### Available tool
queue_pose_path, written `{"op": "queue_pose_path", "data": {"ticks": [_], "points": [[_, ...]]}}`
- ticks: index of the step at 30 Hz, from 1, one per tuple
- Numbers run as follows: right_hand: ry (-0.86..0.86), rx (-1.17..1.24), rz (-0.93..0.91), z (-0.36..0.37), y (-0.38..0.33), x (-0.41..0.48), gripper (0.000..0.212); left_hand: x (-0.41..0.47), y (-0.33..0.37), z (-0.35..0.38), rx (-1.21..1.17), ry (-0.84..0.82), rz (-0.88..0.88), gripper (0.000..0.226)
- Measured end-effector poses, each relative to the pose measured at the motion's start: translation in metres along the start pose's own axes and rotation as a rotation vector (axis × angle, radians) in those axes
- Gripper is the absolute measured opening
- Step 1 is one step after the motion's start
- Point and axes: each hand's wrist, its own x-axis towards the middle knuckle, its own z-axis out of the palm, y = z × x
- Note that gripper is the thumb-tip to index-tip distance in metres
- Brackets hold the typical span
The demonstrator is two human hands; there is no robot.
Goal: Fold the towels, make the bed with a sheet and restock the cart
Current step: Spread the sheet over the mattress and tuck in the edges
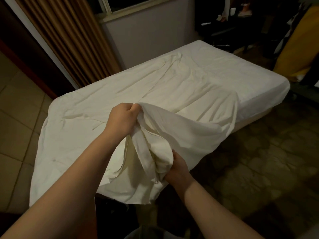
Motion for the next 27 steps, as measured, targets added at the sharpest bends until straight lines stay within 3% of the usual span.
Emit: {"op": "queue_pose_path", "data": {"ticks": [3,5,8,10,13,16,18,20,23,27], "points": [[-0.066,0.08,0.047,-0.005,-0.001,0.003,0.051,0.0,-0.005,-0.001,-0.01,0.004,-0.008,0.028],[-0.051,-0.015,-0.025,-0.012,0.002,0.007,0.051,-0.001,-0.007,-0.002,-0.013,0.009,-0.016,0.027],[-0.094,-0.047,0.005,-0.002,-0.001,-0.009,0.028,-0.002,-0.008,-0.002,-0.037,0.019,-0.026,0.028],[-0.164,-0.009,0.039,-0.001,0.001,-0.019,0.026,-0.003,-0.007,-0.004,-0.045,0.023,-0.024,0.033],[-0.082,-0.082,-0.052,0.004,0.001,-0.019,0.03,-0.003,-0.009,-0.006,-0.054,0.029,-0.021,0.039],[-0.023,0.107,-0.056,0.002,0.001,-0.012,0.04,-0.004,-0.012,-0.009,-0.06,0.04,-0.025,0.037],[0.073,0.211,-0.128,0.001,-0.008,-0.015,0.033,-0.005,-0.016,-0.01,-0.055,0.046,-0.042,0.034],[0.181,0.236,-0.274,0.002,-0.023,-0.025,0.012,-0.006,-0.021,-0.012,-0.051,0.063,-0.07,0.028],[0.259,0.296,-0.466,0.009,-0.049,-0.055,0.012,-0.007,-0.029,-0.012,-0.048,0.088,-0.108,0.026],[0.302,0.274,-0.555,0.014,-0.068,-0.072,0.007,-0.012,-0.031,-0.004,-0.015,0.079,-0.096,0.03]]}}
